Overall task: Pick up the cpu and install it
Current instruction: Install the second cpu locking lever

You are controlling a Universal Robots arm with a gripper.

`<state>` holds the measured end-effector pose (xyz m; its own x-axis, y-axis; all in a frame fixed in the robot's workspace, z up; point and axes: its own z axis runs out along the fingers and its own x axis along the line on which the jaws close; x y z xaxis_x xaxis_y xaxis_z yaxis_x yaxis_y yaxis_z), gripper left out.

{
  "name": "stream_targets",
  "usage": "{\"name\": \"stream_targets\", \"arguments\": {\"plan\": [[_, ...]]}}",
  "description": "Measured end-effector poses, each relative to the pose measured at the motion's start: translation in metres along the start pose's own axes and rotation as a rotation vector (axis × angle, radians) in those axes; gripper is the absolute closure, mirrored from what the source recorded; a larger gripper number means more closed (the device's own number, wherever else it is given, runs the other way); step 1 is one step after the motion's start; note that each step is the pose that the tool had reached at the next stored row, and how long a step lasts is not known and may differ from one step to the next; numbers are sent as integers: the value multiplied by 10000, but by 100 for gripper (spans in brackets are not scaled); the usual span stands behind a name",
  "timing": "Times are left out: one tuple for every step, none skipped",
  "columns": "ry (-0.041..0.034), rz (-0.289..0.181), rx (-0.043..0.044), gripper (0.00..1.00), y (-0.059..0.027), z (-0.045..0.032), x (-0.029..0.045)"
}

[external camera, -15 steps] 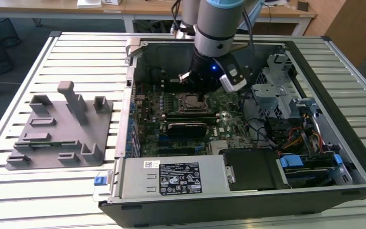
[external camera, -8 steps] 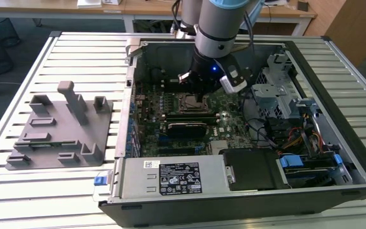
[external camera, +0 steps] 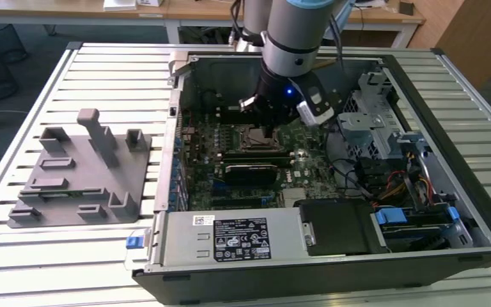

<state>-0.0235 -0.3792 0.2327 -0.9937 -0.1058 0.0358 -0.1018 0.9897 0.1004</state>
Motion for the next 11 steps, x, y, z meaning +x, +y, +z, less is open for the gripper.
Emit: {"name": "stream_targets", "arguments": {"plan": [[0, 0, 0, 89, -32, -1, 3], [0, -1, 1, 89, -61, -2, 7], [0, -1, -2, 89, -84, -1, 14], [-1, 1, -6, 89, -98, 1, 29], [-2, -2, -13, 89, -105, 5, 52], [-2, -7, -25, 89, -108, 8, 80], [-3, -11, -33, 89, -107, 13, 110], [-3, -15, -38, 89, -106, 17, 142], [-3, -18, -43, 89, -106, 22, 169], [-4, -18, -46, 89, -105, 29, 192], [-4, -17, -46, 89, -104, 37, 209]]}}
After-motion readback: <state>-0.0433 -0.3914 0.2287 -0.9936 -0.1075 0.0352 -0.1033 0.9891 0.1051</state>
